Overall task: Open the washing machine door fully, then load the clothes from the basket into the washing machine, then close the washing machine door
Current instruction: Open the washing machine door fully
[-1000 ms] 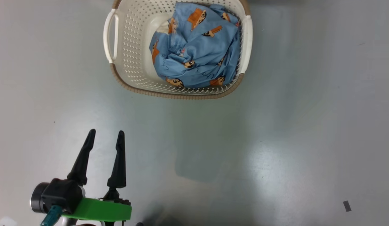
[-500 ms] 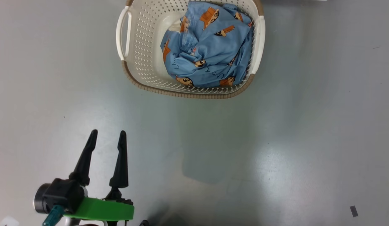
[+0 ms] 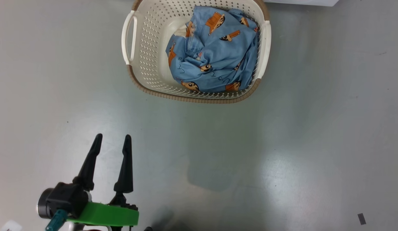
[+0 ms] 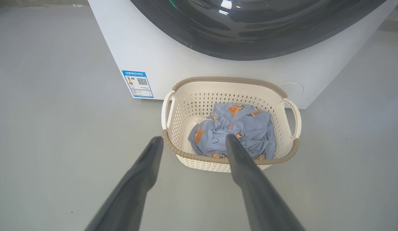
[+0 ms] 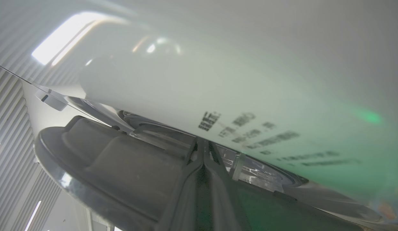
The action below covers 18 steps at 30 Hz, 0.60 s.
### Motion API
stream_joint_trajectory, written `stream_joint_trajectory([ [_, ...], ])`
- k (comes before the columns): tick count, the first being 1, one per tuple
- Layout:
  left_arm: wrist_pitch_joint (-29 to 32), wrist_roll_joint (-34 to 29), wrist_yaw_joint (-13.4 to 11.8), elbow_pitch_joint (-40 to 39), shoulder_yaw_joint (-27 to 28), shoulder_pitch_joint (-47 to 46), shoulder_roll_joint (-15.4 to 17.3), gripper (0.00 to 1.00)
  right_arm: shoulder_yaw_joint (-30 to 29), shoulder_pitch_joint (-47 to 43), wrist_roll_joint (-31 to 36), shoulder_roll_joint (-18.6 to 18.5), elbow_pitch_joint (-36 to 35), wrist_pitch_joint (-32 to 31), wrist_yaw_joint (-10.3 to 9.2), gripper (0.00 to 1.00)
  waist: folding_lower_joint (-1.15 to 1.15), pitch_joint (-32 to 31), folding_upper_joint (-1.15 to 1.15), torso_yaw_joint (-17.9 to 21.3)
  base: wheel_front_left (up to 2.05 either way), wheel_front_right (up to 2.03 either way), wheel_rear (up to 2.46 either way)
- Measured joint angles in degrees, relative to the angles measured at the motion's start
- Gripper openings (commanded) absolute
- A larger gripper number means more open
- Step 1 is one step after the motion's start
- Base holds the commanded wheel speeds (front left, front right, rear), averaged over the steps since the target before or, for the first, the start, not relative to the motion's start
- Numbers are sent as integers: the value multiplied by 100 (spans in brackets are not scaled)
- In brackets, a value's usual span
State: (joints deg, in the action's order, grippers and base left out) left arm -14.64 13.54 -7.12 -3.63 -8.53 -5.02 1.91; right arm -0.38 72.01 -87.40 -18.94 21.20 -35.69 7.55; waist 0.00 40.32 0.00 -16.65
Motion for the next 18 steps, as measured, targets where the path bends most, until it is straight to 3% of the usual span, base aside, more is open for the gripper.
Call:
stream_joint_trajectory([
  [18, 0, 41, 7, 57, 51, 1, 0, 100, 231, -46, -219, -42, -176, -320, -18, 0, 0, -72, 0, 98, 0, 0, 0],
])
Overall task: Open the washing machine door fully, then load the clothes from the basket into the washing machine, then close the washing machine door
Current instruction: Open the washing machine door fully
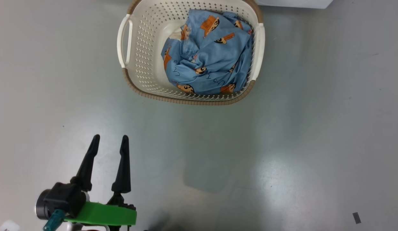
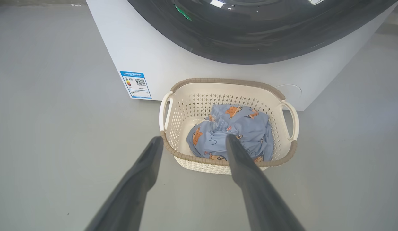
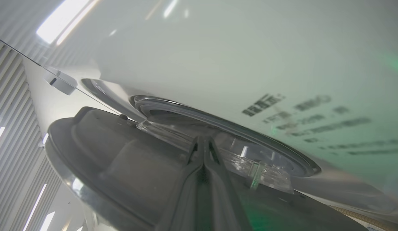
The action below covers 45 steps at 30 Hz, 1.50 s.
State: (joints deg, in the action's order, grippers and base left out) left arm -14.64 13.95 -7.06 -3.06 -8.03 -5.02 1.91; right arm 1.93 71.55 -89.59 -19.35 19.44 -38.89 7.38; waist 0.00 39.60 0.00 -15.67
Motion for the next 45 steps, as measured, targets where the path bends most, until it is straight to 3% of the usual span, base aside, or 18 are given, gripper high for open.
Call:
stream_joint_trajectory([
  [13, 0, 1, 27, 34, 91, -2, 0, 100, 274, -347, -76, 141, -236, -296, 0, 0, 0, -122, 0, 224, 0, 0, 0],
  [24, 0, 105, 25, 114, 126, -24, 1, 100, 671, -994, -71, 495, -477, -506, 0, 0, 0, -366, 0, 330, 0, 0, 0],
  [45, 1, 358, 27, 402, 275, 275, 4, 100, 1270, -2945, -77, 1245, -954, -346, 0, 0, 0, -1819, 0, 496, 0, 0, 0],
])
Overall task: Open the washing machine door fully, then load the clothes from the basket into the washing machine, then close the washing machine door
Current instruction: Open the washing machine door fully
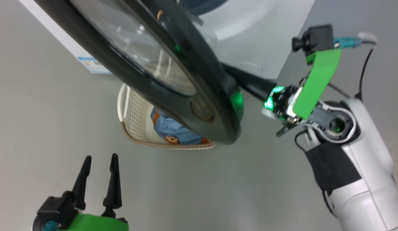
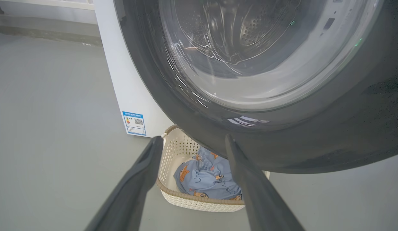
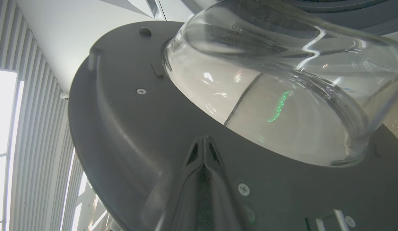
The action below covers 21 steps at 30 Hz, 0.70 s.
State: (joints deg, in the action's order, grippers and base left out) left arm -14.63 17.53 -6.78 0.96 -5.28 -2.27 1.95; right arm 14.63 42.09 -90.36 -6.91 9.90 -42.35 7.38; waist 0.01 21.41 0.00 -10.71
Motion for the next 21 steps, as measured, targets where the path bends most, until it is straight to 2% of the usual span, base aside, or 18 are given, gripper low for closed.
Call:
stream_joint_trajectory([
  [12, 0, 53, 51, 97, 94, 377, 19, 100, 560, -659, -60, 190, 333, 370, 0, 0, 0, -846, 0, -114, 0, 0, 0],
  [21, 0, 92, 99, 133, 63, 483, 21, 100, 1362, -915, -427, 203, 500, 1002, 0, 0, 0, -1206, 0, -317, 0, 0, 0],
])
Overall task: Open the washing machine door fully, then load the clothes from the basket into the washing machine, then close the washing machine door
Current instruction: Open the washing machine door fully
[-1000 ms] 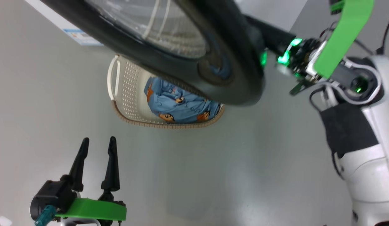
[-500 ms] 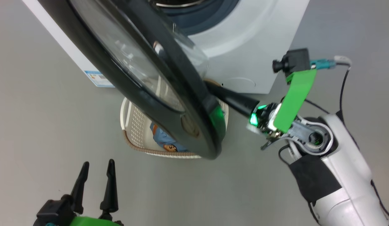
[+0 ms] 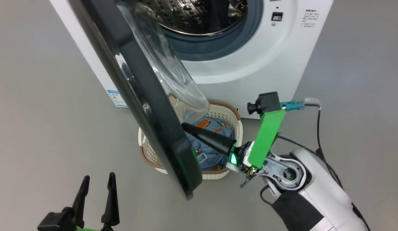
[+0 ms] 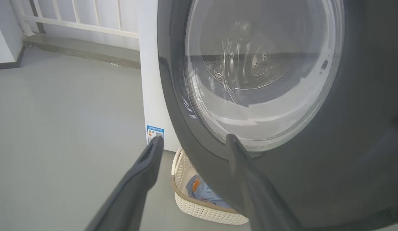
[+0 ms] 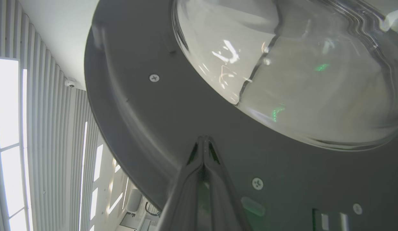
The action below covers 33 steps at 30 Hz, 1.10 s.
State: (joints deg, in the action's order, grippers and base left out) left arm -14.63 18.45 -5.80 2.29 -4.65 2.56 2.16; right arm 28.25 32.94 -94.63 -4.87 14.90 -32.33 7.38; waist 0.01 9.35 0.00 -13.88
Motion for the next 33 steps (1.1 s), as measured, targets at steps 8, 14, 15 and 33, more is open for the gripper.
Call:
stream_joint_trajectory([
  [8, 0, 1, 10, 1, 1, 5, 1, 100, 794, 5, -320, -3, 159, 790, 0, 0, 0, -73, 0, -199, 0, 0, 0],
  [14, 0, 1, 51, 19, -25, 5, 1, 100, 1236, 50, -708, -9, 256, 1167, 0, 0, 0, -106, 0, -359, 0, 0, 0],
  [15, 0, 1, 51, 21, -26, 6, 1, 100, 1289, 60, -758, -9, 256, 1218, 0, 0, -1, -116, 0, -386, 0, 0, 0],
  [33, 0, -9, 52, 47, 65, 113, 3, 100, 1716, 141, -1018, 5, 223, 1660, 0, 0, -1, -299, 0, -378, 0, 0, 0],
])
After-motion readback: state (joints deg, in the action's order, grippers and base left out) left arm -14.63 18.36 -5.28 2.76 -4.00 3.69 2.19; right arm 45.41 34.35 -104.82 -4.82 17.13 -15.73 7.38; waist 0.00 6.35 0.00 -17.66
